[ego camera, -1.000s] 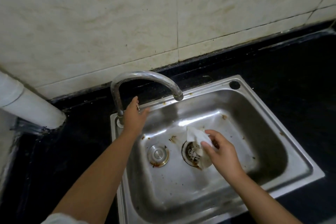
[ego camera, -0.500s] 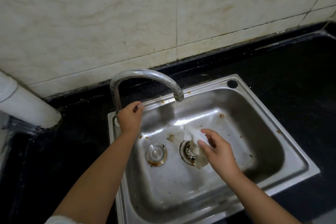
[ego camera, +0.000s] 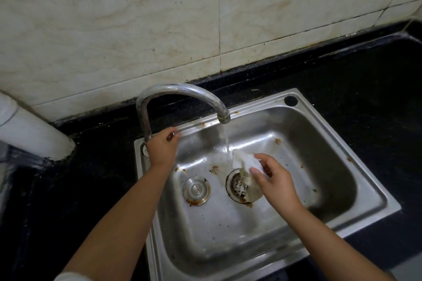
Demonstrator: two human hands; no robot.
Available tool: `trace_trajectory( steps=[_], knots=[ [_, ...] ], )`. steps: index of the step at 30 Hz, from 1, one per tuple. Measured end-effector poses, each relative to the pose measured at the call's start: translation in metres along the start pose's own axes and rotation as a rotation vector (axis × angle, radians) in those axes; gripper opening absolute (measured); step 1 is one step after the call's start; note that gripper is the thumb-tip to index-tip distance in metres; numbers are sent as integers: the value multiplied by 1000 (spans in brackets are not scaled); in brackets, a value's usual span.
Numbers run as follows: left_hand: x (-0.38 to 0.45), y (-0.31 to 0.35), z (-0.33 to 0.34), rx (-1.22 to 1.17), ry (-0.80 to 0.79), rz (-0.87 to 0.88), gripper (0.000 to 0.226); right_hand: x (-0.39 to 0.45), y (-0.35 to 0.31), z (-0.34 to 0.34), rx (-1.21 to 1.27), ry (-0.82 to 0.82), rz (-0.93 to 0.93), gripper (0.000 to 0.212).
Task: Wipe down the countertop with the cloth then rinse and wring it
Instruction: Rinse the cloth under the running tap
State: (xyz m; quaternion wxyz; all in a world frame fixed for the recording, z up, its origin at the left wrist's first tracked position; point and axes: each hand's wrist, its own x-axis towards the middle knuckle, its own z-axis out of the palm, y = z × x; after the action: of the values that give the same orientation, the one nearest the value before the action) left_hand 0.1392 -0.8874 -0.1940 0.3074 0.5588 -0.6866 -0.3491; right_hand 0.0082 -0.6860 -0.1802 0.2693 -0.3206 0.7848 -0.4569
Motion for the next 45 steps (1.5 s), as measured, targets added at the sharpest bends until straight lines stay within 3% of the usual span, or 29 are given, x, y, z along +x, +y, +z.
trace_trajectory(
  steps=[7, 11, 14, 16, 18, 20, 22, 24, 26, 29, 34, 40, 43, 45],
  knots=[
    [2, -1, 0, 12, -20, -11, 27, 10, -4, 4, 9, 17, 15, 27],
    [-4, 7, -3, 88, -66, -20, 35, 29, -11, 11, 163, 53, 126, 21],
    [-26, 13, 0, 215, 2, 243, 37, 53, -17, 18, 371, 86, 251, 16],
    [-50, 17, 8, 164, -84, 267, 30, 67, -20, 26, 436, 67, 310, 18],
    [-64, 15, 27, 18, -204, 34, 32, 77, -22, 34, 530, 22, 364, 24],
    [-67, 15, 48, -188, -286, -366, 34, 83, -24, 39, 642, -36, 414, 27],
    [-63, 20, 61, -537, -351, -739, 36, 84, -23, 41, 752, -82, 446, 28],
    [-60, 29, 64, -844, -345, -929, 29, 85, -18, 42, 793, -99, 443, 29],
    [-55, 36, 67, -1012, -236, -926, 13, 86, -11, 42, 730, -80, 447, 30],
    [-48, 34, 69, -976, -130, -839, 30, 84, -6, 38, 584, -75, 444, 31],
    [-51, 30, 72, -935, -143, -721, 30, 81, 7, 33, 438, -200, 349, 13],
    [-50, 32, 73, -889, -100, -722, 30, 79, 11, 28, 216, -306, 211, 28],
    [-49, 34, 76, -810, -121, -730, 30, 80, 13, 26, 186, -234, 281, 18],
    [-49, 34, 80, -758, -139, -736, 32, 84, 14, 24, 298, -141, 371, 14]
  ],
)
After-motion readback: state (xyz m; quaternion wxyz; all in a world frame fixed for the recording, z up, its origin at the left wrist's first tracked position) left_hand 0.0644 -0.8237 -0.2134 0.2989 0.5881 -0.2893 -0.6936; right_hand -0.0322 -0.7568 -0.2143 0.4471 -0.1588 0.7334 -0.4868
